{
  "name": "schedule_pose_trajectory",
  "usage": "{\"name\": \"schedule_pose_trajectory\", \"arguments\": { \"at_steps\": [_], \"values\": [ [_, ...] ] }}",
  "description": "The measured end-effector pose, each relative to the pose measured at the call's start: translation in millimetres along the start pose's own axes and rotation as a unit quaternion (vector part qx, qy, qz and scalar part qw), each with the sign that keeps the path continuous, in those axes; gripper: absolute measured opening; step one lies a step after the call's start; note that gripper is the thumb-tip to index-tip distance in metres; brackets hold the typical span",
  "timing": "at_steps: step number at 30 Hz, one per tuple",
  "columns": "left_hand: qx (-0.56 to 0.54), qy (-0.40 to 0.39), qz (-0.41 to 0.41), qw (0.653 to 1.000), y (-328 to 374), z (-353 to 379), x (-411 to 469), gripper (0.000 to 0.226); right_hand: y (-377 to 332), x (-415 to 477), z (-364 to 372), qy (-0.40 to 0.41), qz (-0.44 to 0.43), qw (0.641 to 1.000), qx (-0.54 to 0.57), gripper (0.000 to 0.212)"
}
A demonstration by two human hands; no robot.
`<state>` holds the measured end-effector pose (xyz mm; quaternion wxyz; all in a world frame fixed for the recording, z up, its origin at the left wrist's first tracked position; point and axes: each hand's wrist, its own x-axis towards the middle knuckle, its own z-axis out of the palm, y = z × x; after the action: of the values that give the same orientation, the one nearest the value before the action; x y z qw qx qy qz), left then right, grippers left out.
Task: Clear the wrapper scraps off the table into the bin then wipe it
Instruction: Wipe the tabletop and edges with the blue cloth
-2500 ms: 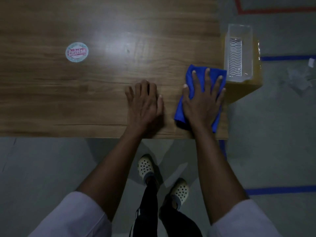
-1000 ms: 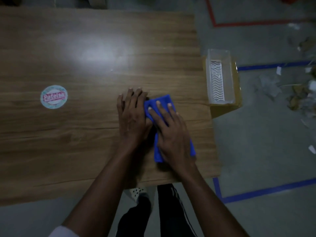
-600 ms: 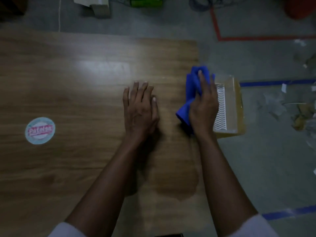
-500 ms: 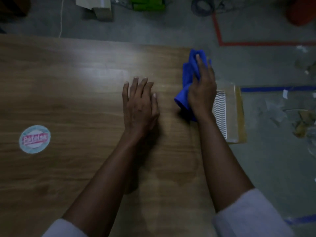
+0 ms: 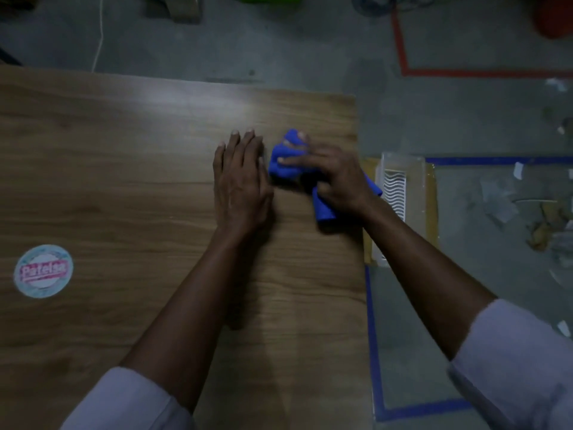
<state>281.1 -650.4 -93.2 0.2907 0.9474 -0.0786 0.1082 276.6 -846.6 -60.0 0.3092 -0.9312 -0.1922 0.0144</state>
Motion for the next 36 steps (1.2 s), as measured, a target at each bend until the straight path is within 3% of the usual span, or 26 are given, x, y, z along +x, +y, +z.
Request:
{"name": "schedule_pose_trajectory", "arguments": {
  "at_steps": [2, 5, 8, 11, 17, 22, 26, 29, 33, 36],
  "values": [
    [-0.031, 0.004, -0.003, 1.0, 0, -2, 0, 0.043, -10, -6, -21, 0.035, 0.013, 0.998, 0.053, 0.077],
    [-0.036, 0.001, -0.006, 0.999, 4, -3, -1, 0.043, 9, 27, -44, 0.121, 0.071, 0.99, 0.031, 0.073],
    [-0.029, -0.009, -0.012, 0.999, 5, -3, -1, 0.045, 22, 51, -29, 0.067, 0.131, 0.989, -0.004, 0.067],
    [-0.032, -0.009, -0.011, 0.999, 0, -3, -3, 0.049, 11, 31, -3, 0.02, 0.074, 0.997, -0.012, 0.066],
    [-0.061, -0.031, 0.007, 0.998, -4, -9, -6, 0.045, -20, -14, -16, -0.061, 0.087, 0.985, 0.133, 0.075],
    [-0.05, -0.017, 0.007, 0.999, -1, -6, -7, 0.051, 2, 26, -39, 0.064, 0.125, 0.985, 0.099, 0.053],
    [-0.038, -0.015, 0.015, 0.999, -5, -4, -7, 0.051, 14, 24, 10, 0.03, 0.092, 0.993, -0.065, 0.059],
    [-0.04, -0.025, 0.015, 0.999, -5, -5, -7, 0.054, -3, 3, 18, 0.008, 0.068, 0.997, -0.033, 0.073],
    [-0.028, -0.101, 0.044, 0.994, -6, -19, -20, 0.069, -42, -42, 18, -0.015, 0.109, 0.992, 0.062, 0.078],
    [-0.032, -0.106, 0.049, 0.993, -6, -30, -38, 0.068, -46, -34, -10, 0.041, 0.124, 0.986, 0.1, 0.072]
  ]
}}
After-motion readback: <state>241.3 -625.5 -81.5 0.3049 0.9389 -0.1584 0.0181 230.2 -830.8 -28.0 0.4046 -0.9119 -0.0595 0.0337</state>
